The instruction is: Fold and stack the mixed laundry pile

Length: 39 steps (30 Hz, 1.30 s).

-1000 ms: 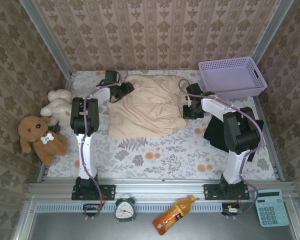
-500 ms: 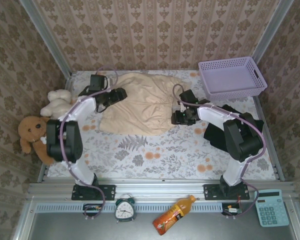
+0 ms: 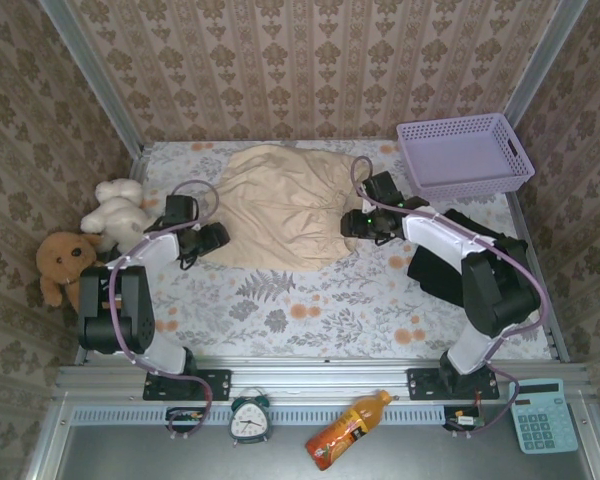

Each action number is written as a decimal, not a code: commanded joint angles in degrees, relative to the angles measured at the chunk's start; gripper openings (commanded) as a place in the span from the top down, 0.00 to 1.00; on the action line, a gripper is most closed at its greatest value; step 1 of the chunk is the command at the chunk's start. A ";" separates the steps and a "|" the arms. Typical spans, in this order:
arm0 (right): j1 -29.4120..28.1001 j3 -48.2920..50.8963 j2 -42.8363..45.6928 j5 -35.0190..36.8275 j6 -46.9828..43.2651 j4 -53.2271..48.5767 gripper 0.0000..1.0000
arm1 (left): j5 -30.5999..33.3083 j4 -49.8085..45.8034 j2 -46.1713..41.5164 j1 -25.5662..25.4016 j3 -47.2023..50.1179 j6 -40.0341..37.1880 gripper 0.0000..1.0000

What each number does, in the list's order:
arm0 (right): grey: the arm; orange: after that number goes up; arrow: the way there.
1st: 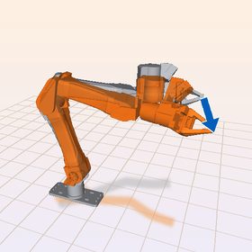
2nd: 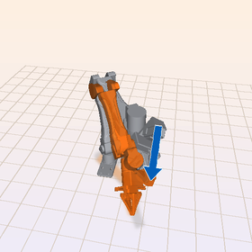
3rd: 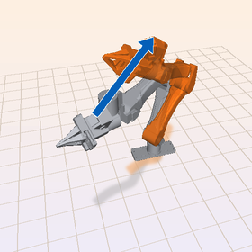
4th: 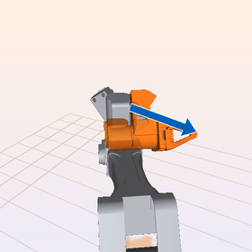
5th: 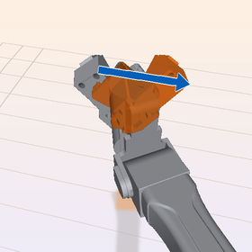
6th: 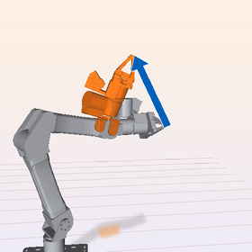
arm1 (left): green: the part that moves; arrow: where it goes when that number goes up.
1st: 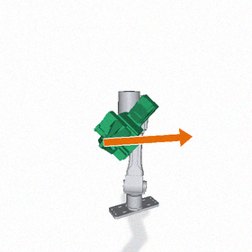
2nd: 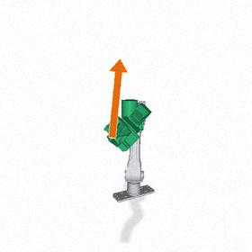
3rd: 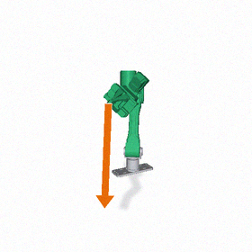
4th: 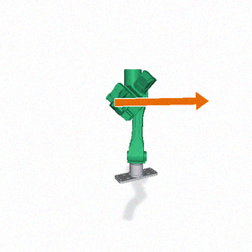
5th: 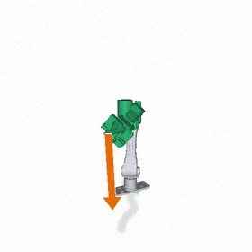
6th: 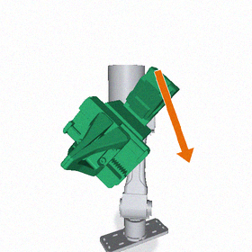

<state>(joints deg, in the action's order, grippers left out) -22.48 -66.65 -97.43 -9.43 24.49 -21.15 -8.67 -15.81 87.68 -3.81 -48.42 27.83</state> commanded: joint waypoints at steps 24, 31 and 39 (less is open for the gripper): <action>-2.39 1.69 -8.46 -6.87 7.85 10.44 0.73 | 6.19 2.69 5.69 0.85 1.75 -0.44 0.36; -2.22 1.70 -7.90 -6.03 7.37 9.68 0.84 | 5.64 5.33 7.34 0.78 -0.35 0.39 0.89; 0.12 3.35 -0.85 -7.28 7.42 7.98 1.00 | 4.55 -0.85 -1.15 0.61 -1.86 -0.25 0.97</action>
<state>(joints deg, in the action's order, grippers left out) -23.57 -64.64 -103.61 -15.51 31.77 -11.99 -4.01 -12.58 91.59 -3.29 -48.95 28.27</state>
